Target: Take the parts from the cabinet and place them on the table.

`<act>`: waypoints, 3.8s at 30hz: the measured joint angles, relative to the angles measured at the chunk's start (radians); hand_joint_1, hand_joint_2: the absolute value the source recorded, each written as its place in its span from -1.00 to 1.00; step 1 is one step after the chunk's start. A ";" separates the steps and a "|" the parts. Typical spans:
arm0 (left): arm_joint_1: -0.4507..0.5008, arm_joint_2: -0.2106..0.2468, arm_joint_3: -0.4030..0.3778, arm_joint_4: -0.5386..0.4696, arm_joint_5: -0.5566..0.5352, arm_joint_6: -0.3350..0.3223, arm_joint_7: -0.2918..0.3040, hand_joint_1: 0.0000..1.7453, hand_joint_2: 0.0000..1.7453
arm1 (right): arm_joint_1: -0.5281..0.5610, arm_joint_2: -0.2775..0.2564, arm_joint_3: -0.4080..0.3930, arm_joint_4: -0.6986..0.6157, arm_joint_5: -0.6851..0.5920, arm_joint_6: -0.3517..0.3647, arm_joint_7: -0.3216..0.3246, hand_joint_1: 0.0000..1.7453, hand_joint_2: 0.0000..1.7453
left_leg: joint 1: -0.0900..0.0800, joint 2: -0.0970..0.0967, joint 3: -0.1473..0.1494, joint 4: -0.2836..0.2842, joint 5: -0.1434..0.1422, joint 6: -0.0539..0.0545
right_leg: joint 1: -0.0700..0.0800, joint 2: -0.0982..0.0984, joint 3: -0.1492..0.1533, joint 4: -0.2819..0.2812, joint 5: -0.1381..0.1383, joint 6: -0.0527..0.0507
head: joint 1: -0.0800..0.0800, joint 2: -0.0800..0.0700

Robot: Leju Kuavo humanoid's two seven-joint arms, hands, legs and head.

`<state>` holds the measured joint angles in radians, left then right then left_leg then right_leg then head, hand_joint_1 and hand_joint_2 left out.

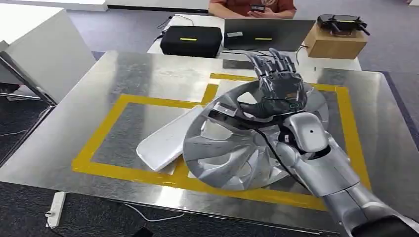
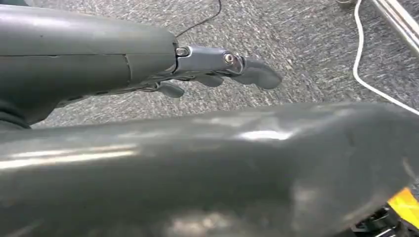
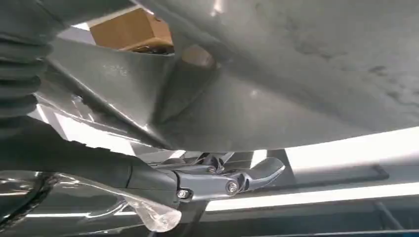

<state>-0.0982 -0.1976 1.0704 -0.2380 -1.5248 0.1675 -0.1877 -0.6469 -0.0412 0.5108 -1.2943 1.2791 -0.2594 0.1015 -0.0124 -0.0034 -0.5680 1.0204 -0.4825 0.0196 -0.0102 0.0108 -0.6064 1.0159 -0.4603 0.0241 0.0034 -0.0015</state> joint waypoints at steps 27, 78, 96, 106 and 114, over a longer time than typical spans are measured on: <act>0.001 0.001 -0.016 0.000 0.017 0.000 0.004 -1.00 -1.00 | -0.045 -0.021 0.061 0.049 0.014 0.112 -0.006 -1.00 -1.00 | 0.000 0.000 0.000 0.000 0.000 0.000 | 0.000 0.000 -0.001 0.000 0.000 0.000 | 0.000 0.000; 0.007 0.002 -0.037 0.011 0.095 0.012 -0.001 -1.00 -1.00 | -0.491 -0.064 0.676 0.293 -0.255 0.484 -0.236 -1.00 -1.00 | 0.000 0.000 -0.002 0.000 0.001 -0.001 | 0.000 0.002 -0.003 0.000 0.002 0.000 | 0.000 0.000; 0.025 0.009 -0.035 0.016 0.168 0.023 -0.020 -1.00 -1.00 | -0.820 -0.068 0.934 0.205 -0.616 0.800 -0.178 -1.00 -1.00 | 0.000 0.000 -0.005 0.001 0.002 -0.001 | 0.000 0.002 -0.006 0.000 0.003 0.000 | 0.000 0.000; 0.037 0.016 -0.014 0.016 0.187 0.027 -0.032 -1.00 -1.00 | -1.036 -0.087 0.994 0.130 -0.857 0.841 -0.114 -1.00 -1.00 | 0.000 0.000 -0.005 0.001 0.002 -0.001 | 0.000 0.002 -0.006 0.000 0.003 0.000 | 0.000 0.000; 0.037 0.020 -0.014 0.016 0.179 0.022 -0.033 -1.00 -1.00 | -1.065 -0.130 0.999 0.087 -0.840 0.701 -0.093 -1.00 -1.00 | 0.000 0.000 -0.005 0.001 0.004 0.000 | 0.000 0.001 -0.006 0.000 0.004 0.000 | 0.000 0.000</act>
<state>-0.0613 -0.1778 1.0567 -0.2220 -1.3455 0.1896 -0.2209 -1.7116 -0.1709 1.5099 -1.2078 0.4387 0.4413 0.0080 -0.0127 -0.0030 -0.5733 1.0211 -0.4790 0.0192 -0.0102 0.0123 -0.6126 1.0161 -0.4564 0.0237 0.0034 -0.0015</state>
